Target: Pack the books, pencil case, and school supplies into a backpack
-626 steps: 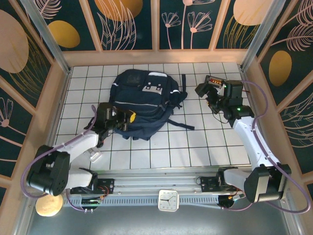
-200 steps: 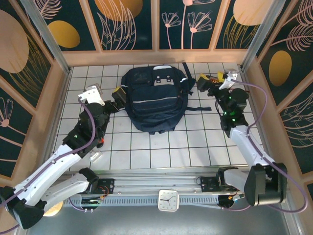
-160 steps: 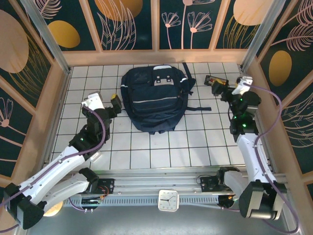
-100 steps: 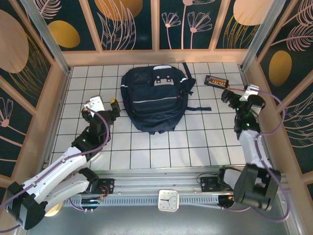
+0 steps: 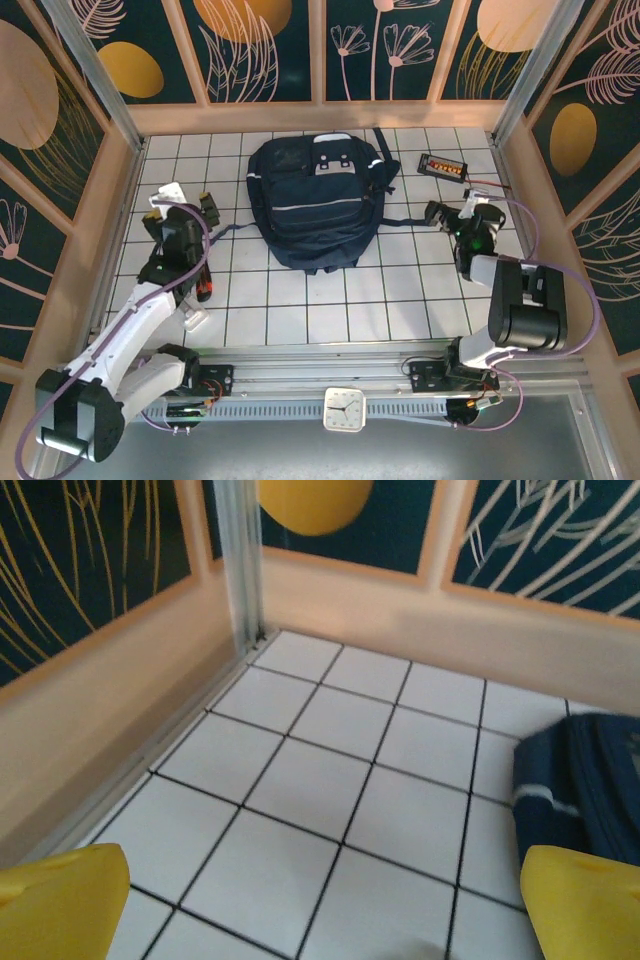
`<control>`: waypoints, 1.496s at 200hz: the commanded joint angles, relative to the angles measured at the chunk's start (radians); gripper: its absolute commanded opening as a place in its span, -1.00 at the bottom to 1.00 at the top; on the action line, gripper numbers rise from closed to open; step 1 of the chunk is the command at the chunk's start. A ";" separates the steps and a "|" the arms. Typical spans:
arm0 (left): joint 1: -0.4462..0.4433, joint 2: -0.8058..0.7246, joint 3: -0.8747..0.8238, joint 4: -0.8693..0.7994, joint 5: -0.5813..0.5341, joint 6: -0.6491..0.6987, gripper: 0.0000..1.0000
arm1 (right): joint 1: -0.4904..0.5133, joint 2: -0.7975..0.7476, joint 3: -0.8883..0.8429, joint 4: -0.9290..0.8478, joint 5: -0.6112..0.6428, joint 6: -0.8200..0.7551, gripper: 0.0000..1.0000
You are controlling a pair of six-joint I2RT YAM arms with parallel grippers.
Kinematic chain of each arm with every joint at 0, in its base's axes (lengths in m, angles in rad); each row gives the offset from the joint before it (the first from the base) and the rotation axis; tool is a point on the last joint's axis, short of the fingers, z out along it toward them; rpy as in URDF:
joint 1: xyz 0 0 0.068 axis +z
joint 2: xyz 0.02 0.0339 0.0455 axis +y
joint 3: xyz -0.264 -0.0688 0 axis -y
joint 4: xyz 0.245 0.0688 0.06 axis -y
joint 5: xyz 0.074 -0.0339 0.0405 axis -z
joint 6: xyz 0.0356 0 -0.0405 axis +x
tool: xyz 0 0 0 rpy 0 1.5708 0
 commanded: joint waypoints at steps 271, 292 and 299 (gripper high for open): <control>0.261 0.523 -0.401 1.156 0.501 0.205 0.98 | 0.028 0.063 -0.066 0.231 -0.085 -0.105 0.98; 0.261 0.525 -0.403 1.162 0.500 0.206 0.98 | 0.028 0.045 -0.108 0.289 -0.091 -0.109 0.99; 0.261 0.525 -0.403 1.162 0.500 0.205 0.98 | 0.030 0.034 -0.132 0.324 -0.089 -0.110 0.98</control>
